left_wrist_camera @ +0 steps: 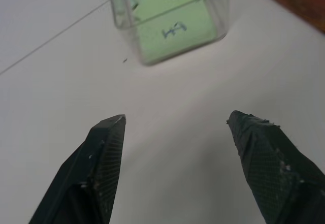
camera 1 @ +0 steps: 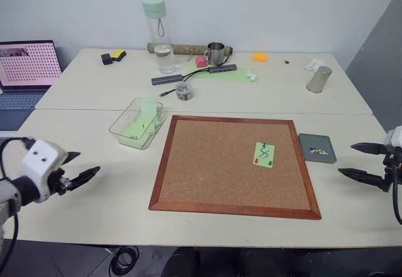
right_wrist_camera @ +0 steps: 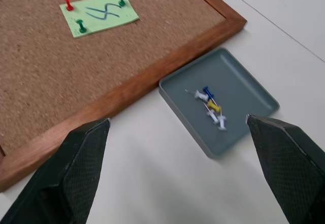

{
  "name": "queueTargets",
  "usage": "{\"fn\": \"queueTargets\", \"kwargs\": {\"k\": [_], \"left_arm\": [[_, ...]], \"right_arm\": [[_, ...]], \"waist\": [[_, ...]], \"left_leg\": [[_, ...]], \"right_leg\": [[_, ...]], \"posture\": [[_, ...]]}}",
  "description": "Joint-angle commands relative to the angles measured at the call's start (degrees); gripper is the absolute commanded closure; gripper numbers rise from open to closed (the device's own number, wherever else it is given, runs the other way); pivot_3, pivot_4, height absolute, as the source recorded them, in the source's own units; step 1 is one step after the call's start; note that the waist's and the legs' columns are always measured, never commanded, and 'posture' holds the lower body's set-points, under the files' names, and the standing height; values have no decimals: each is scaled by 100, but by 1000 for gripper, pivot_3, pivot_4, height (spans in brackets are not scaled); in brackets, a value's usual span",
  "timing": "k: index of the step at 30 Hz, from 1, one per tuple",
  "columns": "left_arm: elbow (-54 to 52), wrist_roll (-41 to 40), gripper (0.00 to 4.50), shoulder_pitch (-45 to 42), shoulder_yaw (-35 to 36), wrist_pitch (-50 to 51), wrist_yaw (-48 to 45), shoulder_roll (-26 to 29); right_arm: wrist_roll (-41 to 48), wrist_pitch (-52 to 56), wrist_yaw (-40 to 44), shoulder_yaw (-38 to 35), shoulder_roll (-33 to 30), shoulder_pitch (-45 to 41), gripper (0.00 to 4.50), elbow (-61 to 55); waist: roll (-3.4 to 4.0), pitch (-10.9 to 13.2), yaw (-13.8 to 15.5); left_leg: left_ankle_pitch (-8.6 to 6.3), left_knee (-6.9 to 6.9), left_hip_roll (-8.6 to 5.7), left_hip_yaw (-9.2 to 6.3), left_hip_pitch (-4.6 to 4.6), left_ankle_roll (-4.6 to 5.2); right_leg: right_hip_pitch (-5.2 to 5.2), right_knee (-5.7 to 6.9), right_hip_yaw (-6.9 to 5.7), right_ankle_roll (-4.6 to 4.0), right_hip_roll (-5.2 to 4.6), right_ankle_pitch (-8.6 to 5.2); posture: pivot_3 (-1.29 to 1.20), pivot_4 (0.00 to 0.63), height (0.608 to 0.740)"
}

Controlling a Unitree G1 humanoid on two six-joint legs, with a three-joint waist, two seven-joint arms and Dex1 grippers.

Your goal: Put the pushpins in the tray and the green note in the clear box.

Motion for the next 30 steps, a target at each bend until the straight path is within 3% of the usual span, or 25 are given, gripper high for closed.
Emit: {"fn": "queueTargets", "kwargs": {"k": [1, 5, 13, 24, 30], "left_arm": [[-797, -251, 2121, -534, -681, 303, -140, -22], [-1163, -295, 2858, -1221, -1598, 480, -174, -335], [-875, 27, 4492, -2262, -3161, 348, -192, -1409], [1331, 921, 4492, -3217, -4179, -751, 196, -3075], [2086, 1112, 4492, -3277, -4208, -980, 197, -3355]], "right_arm": [[134, 168, -38, 27, 16, -112, 0, -483], [206, 321, -77, 291, 96, -340, 0, -855], [155, 725, -430, 936, 450, -1064, 0, -1255], [-539, 877, -1137, 2097, 1365, -2458, 0, -412], [-999, 356, -1260, 2523, 1945, -2870, 0, 426]], "waist": [[0, 0, -1], [0, 0, -7], [-2, 1, -14], [-6, -1, -12], [-9, -2, -25]], "left_leg": [[0, 0, 0, 0, 0, 0], [0, 0, -1, 1, 0, 0], [1, 7, -1, -1, -3, -1], [2, 15, -4, 0, -3, -3], [6, 17, -5, 0, -11, -8]], "right_leg": [[-1, 0, 1, 0, 0, 0], [-1, 2, 0, 0, 1, 0], [-1, 4, 2, 2, 10, 0], [0, 7, 2, 2, 10, 1], [-11, 9, 4, 3, 10, 1]], "posture": [[0, 150, 740], [0, 150, 740], [0, 150, 740], [0, 150, 740], [0, 150, 740]]}}
